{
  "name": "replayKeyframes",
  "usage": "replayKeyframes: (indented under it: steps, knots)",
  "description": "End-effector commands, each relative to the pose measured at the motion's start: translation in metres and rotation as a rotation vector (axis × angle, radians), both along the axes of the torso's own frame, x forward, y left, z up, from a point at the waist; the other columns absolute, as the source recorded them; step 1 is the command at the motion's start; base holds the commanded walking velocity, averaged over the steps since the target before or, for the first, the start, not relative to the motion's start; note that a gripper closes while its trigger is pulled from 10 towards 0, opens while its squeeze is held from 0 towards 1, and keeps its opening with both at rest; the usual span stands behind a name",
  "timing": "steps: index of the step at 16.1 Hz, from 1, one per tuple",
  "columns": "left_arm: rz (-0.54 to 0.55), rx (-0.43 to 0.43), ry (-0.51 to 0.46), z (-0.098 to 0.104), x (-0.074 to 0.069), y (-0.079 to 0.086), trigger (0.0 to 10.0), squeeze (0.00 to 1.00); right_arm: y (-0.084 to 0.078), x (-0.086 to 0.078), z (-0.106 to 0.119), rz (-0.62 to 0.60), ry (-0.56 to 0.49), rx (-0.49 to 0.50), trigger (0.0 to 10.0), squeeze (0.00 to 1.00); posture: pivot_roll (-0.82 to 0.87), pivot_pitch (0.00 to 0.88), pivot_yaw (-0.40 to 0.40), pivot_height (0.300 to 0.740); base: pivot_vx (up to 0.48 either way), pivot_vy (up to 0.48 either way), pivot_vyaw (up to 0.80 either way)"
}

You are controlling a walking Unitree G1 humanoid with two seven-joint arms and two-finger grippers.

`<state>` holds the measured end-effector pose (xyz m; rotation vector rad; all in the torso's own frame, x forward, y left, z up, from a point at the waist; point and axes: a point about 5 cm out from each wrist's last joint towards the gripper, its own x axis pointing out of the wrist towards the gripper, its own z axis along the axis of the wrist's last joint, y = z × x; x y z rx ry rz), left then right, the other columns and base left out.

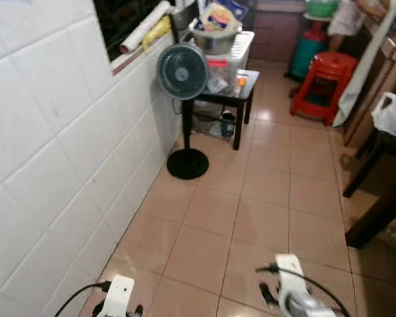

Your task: Setting the table

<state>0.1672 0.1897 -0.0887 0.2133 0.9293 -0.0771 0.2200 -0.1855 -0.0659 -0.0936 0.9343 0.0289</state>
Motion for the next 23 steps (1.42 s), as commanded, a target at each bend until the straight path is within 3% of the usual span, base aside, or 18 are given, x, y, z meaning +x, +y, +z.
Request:
replayKeyframes:
  steps: [1,5,9,13,16,18,21,23]
  knots:
    - [0.082,0.008,-0.043,0.002,0.002,0.005,10.0,0.00,0.008,0.000,-0.001,0.056,0.010,0.004,10.0,0.00,-0.02,0.000,-0.012,0.740,0.000,0.000,0.00]
    - [0.108,-0.021,-0.043,0.001,-0.001,0.000,10.0,0.00,0.020,0.004,0.000,0.122,0.016,0.006,10.0,0.00,-0.01,0.000,-0.026,0.740,0.000,0.000,0.00]
    - [0.066,-0.035,0.008,-0.006,-0.013,-0.008,10.0,0.00,0.026,0.004,0.000,0.180,0.029,-0.011,10.0,0.00,-0.01,0.000,-0.015,0.740,0.000,0.000,-0.77]
    - [0.016,0.002,0.047,-0.008,-0.020,0.000,10.0,0.00,0.027,0.004,0.000,0.156,0.017,-0.001,10.0,0.00,-0.07,0.000,0.034,0.740,0.000,0.000,-0.35]
    - [-0.032,0.013,0.043,-0.005,-0.013,0.000,10.0,0.00,0.023,-0.001,-0.003,0.138,0.027,-0.001,10.0,0.00,-0.09,0.000,0.051,0.740,0.000,0.000,0.00]
    - [-0.034,-0.028,-0.002,0.002,0.006,-0.006,10.0,0.00,0.017,-0.013,-0.009,0.134,0.067,-0.013,10.0,0.00,-0.09,0.000,0.050,0.740,0.000,0.000,-0.38]
    - [-0.031,-0.041,-0.020,0.004,0.011,-0.010,10.0,0.00,0.016,-0.014,-0.010,0.169,0.072,-0.034,10.0,0.00,-0.08,0.000,0.041,0.740,0.000,0.000,-0.76]
    - [-0.030,-0.035,-0.001,0.006,0.014,0.000,10.0,0.00,0.018,-0.012,-0.009,0.174,0.062,-0.030,10.0,0.00,-0.08,0.000,0.037,0.740,0.000,0.000,-0.76]
